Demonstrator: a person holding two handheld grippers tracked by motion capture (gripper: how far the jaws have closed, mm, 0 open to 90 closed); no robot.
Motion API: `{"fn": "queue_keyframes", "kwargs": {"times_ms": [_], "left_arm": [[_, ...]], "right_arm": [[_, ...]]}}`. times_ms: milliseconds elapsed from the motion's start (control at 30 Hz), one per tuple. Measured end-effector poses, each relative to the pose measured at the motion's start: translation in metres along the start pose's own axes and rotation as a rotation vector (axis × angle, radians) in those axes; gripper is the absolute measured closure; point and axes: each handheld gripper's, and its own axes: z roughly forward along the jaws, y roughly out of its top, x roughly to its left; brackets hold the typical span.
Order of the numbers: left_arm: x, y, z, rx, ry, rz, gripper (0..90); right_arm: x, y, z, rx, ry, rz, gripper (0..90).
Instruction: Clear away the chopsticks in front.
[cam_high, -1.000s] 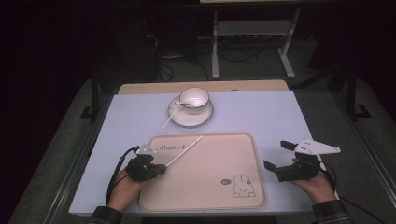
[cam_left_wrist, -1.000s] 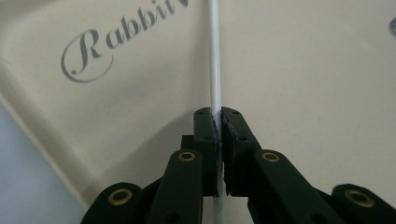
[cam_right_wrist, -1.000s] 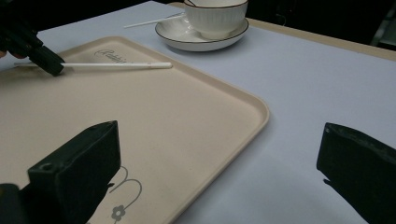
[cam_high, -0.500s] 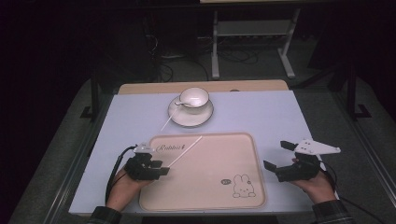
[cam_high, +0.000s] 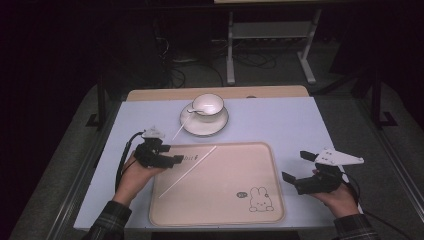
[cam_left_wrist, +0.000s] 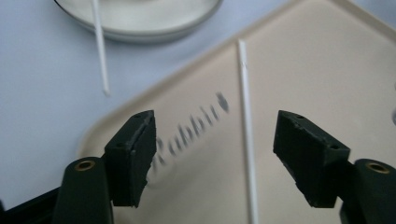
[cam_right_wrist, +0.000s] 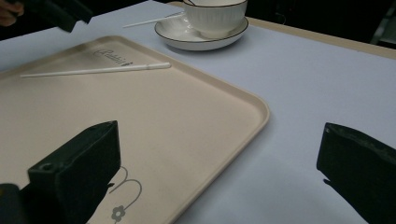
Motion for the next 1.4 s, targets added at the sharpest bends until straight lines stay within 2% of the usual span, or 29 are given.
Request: {"fn": "queue_keyframes", "kwargs": {"times_ms": [133,200,333,500,600,733,800,1067,1133,1233,1400], "left_arm": [[0.015,0.023,0.010,-0.017,0.027,0.004,36.2],[0.022,0.034,0.017,-0.020,0.046,0.009,42.5],[0.037,0.052,0.035,-0.030,0.083,-0.014,53.9],[0.052,0.069,0.062,-0.013,0.134,-0.004,65.1],[0.061,0.077,0.078,-0.007,0.157,-0.004,67.3],[0.070,0.081,0.092,-0.009,0.174,-0.017,68.2],[0.072,0.082,0.099,-0.003,0.192,-0.007,68.2],[0.076,0.081,0.118,0.035,0.194,0.001,69.4],[0.076,0.080,0.122,0.054,0.209,0.001,70.5],[0.077,0.080,0.125,0.059,0.203,-0.016,74.2],[0.077,0.080,0.129,0.070,0.216,-0.012,79.5]], "right_arm": [[-0.001,0.000,0.000,0.000,-0.001,0.000,0.0],[-0.001,-0.001,-0.001,-0.001,-0.001,0.000,0.0],[-0.002,-0.001,-0.002,-0.007,-0.002,0.008,0.0],[-0.001,-0.001,-0.002,-0.012,0.005,0.007,0.0],[-0.002,-0.001,-0.002,-0.013,0.008,0.009,0.0],[-0.002,-0.001,-0.002,-0.014,0.010,0.010,0.0],[-0.002,-0.001,-0.002,-0.016,0.013,0.009,0.0],[-0.004,-0.001,-0.003,-0.021,0.015,0.012,0.0],[-0.003,-0.001,-0.004,-0.024,0.016,0.012,0.0],[-0.003,-0.001,-0.004,-0.025,0.015,0.013,0.0],[-0.003,-0.001,-0.004,-0.025,0.016,0.013,0.0]]}}
